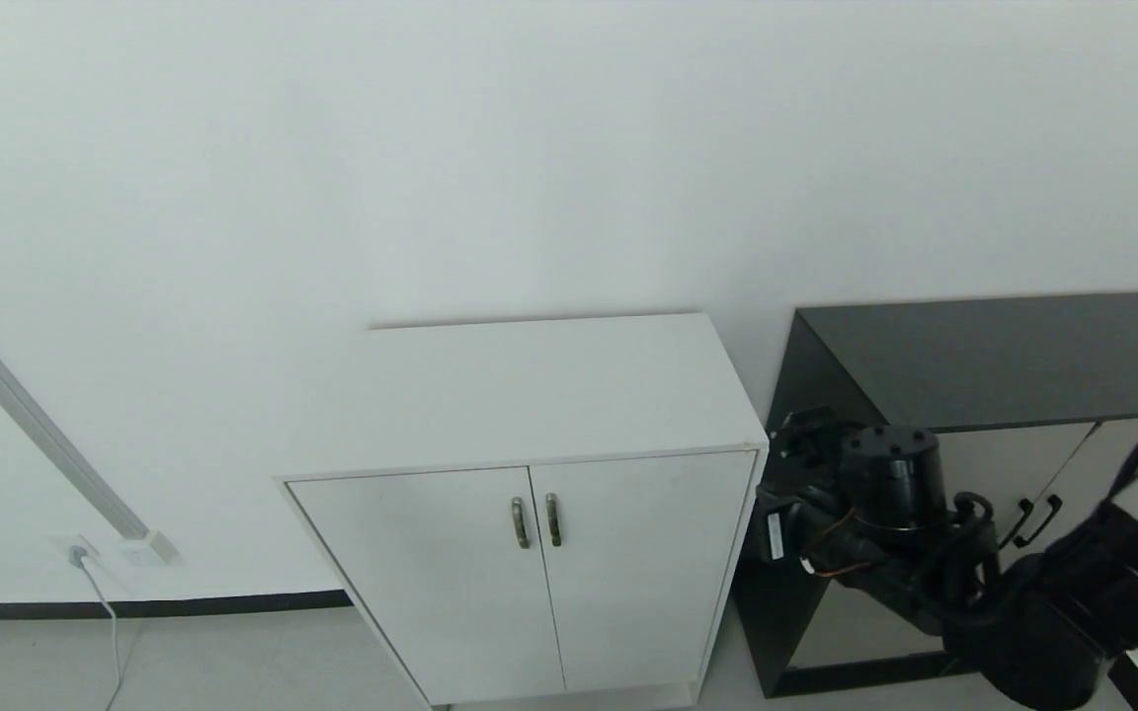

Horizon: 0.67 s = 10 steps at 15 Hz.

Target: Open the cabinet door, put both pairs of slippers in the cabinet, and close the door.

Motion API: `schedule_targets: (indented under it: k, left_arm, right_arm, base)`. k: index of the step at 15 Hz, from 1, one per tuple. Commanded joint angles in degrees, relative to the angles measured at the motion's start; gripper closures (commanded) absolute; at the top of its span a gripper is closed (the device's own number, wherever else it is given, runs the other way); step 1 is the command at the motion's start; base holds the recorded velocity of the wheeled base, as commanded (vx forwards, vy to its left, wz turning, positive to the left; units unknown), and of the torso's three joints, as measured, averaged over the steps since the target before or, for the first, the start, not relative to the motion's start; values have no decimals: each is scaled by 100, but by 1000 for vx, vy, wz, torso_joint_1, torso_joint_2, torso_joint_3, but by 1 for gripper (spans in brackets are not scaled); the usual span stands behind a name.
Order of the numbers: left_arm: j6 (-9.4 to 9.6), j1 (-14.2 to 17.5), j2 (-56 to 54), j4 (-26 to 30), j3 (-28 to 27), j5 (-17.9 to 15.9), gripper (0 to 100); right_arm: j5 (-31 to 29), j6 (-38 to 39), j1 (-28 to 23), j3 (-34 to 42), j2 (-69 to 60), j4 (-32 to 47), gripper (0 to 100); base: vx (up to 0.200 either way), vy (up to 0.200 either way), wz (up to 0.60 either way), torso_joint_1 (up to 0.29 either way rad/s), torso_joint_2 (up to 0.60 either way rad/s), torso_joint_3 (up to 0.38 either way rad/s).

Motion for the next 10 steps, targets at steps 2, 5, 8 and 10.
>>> schedule_targets:
  k: [2, 5, 8, 10]
  left_arm:
    - [-2, 1, 5, -1, 1, 2, 100]
    - [-10, 1, 5, -1, 1, 2, 100]
    - [-10, 1, 5, -1, 1, 11, 100]
    - [-10, 1, 5, -1, 1, 11, 100]
  right_arm:
    - [-432, 2, -519, 968, -1231, 6, 100]
    - [-845, -7, -853, 1539, -1917, 33, 100]
    - [-1039, -42, -1239, 2119, -2638, 50, 100]
    - [-1074, -69, -1485, 2488, -3130, 50, 100]
  base:
    - [0, 0, 0, 0, 0, 0]
    - [0, 0, 0, 0, 0, 0]
    - [0, 0, 0, 0, 0, 0]
    - [0, 0, 0, 0, 0, 0]
